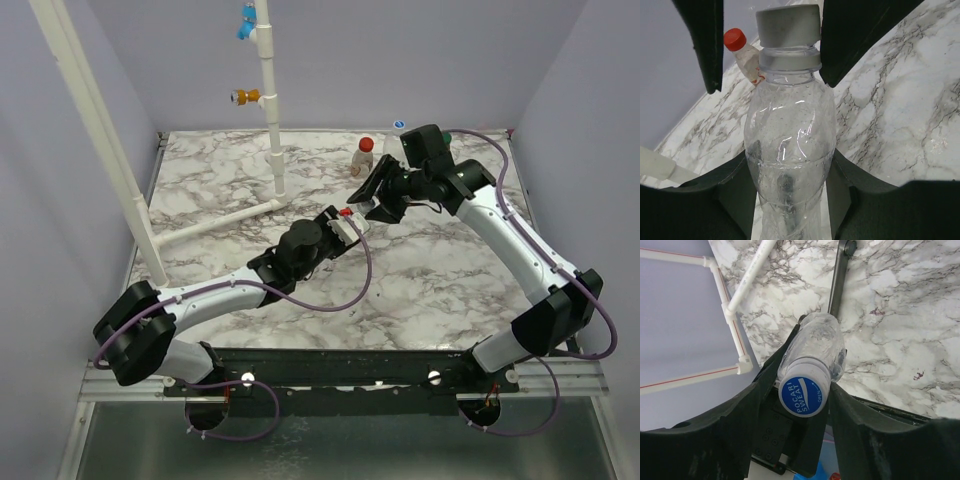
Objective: Screw on the bottle caps
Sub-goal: Screw the bottle cap onto the plastic bottle.
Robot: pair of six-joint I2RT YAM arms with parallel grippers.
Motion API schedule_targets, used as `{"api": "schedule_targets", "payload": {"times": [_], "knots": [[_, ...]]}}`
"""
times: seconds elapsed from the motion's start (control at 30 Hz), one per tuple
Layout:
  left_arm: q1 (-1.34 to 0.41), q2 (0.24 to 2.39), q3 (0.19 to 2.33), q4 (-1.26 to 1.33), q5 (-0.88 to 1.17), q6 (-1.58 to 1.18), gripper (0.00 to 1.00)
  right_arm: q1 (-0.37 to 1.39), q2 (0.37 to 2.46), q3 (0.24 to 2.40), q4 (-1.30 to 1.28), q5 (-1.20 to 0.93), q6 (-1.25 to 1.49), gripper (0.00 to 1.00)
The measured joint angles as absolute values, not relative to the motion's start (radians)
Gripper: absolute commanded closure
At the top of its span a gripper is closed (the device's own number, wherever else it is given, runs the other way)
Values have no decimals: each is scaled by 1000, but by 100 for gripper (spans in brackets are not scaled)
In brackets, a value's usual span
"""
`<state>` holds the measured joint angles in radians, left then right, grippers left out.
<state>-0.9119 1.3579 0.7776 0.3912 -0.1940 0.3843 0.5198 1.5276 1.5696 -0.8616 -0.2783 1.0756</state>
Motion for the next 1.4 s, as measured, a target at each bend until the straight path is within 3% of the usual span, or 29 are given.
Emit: {"api": "schedule_targets", "payload": {"times": [0.2,0.37,0.77,0.97,1.3,1.4], "knots": [[-917,1375,791,424,-160,356,100,532,1522,1612,-885,-269,1050,11],[-902,1378,797,448,-92,305,100,536,1478,1618,-887,-242,1011,5],[-806,1362,794,424,148,154,100,538,1297,1532,-833,-198,814,5],[-789,1324,784,417,243,106,100,538,1254,1480,-774,-221,653,15],[-775,1186,712,417,398,58,100,538,1220,1438,-678,-417,438,20],[-772,1160,699,417,426,44,100,538,1211,1426,-669,-481,400,28]]}}
